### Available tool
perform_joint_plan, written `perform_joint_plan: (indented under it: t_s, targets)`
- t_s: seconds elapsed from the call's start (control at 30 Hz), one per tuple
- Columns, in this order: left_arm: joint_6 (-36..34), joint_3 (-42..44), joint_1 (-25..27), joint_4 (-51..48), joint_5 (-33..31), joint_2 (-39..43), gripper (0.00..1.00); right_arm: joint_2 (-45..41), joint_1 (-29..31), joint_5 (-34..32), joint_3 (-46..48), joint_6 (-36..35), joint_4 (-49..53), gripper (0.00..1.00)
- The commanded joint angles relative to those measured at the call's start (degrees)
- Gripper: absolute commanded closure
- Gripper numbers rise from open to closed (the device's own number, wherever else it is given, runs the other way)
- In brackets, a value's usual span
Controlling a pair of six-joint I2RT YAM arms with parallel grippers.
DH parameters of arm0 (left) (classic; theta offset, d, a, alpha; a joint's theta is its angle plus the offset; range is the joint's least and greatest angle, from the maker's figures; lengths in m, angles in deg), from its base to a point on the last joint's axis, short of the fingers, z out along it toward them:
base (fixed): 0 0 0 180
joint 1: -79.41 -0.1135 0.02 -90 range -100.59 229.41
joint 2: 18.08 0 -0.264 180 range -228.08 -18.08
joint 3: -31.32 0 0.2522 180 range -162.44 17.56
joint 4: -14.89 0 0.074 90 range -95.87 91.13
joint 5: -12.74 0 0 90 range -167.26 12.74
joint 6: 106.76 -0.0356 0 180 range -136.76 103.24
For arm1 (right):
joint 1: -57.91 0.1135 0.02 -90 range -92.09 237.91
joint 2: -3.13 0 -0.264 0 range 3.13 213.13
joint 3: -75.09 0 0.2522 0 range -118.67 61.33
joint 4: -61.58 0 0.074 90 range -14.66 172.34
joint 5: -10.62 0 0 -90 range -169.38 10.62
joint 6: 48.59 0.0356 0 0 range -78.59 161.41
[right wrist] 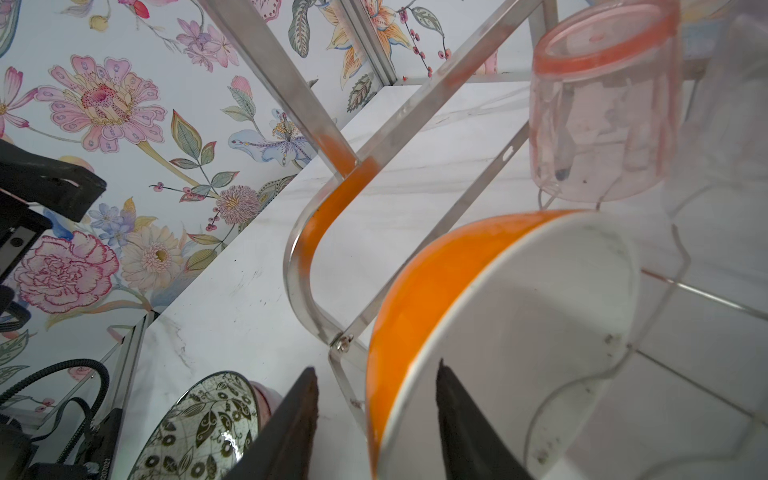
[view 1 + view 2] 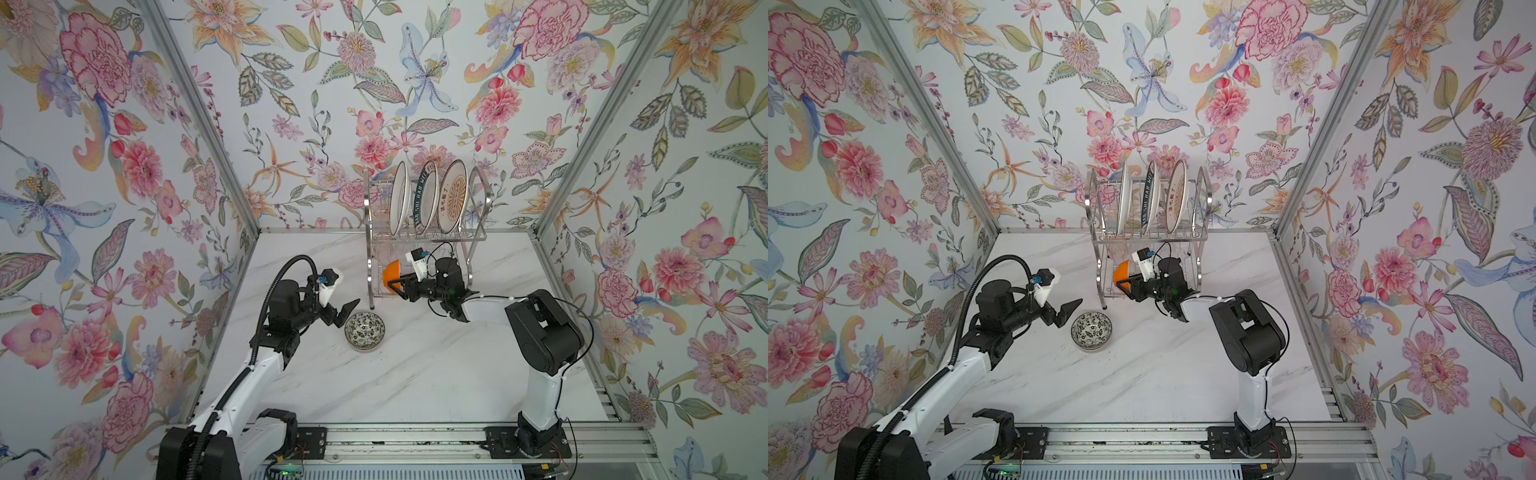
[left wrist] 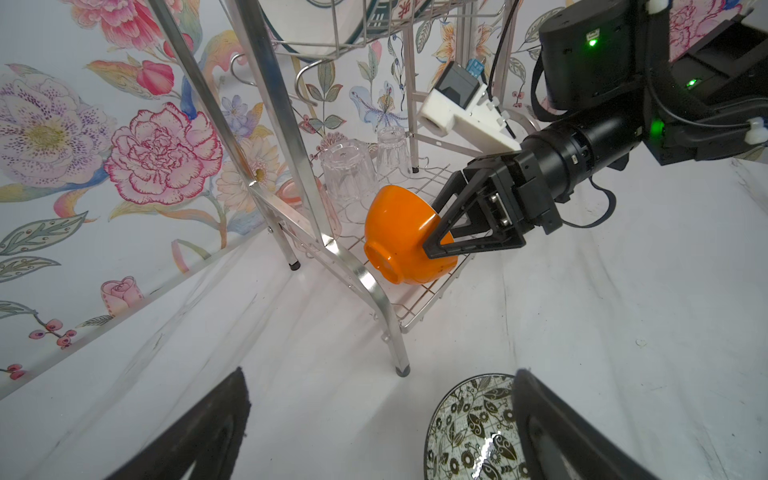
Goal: Unload the mixed dishes from the dish rack
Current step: 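Close the right gripper on the orange bowl's rim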
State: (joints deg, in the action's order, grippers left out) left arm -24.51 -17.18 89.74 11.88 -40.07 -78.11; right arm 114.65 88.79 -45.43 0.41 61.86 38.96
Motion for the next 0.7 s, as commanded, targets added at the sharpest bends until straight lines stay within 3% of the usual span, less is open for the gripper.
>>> perform_joint_plan:
  t_s: [0.0, 0.67]
  targets:
    - [-1.4, 1.1, 0.7, 0.2, -0.6, 0.3, 0.01, 1.3, -0.3, 1.8, -1.9, 1.9, -2.4, 0.53]
    - [-2.2, 0.8, 1.3, -0.4, -1.3, -1.3, 0.01, 5.3, -0.5, 4.2, -4.6, 6.1, -4.1, 0.67]
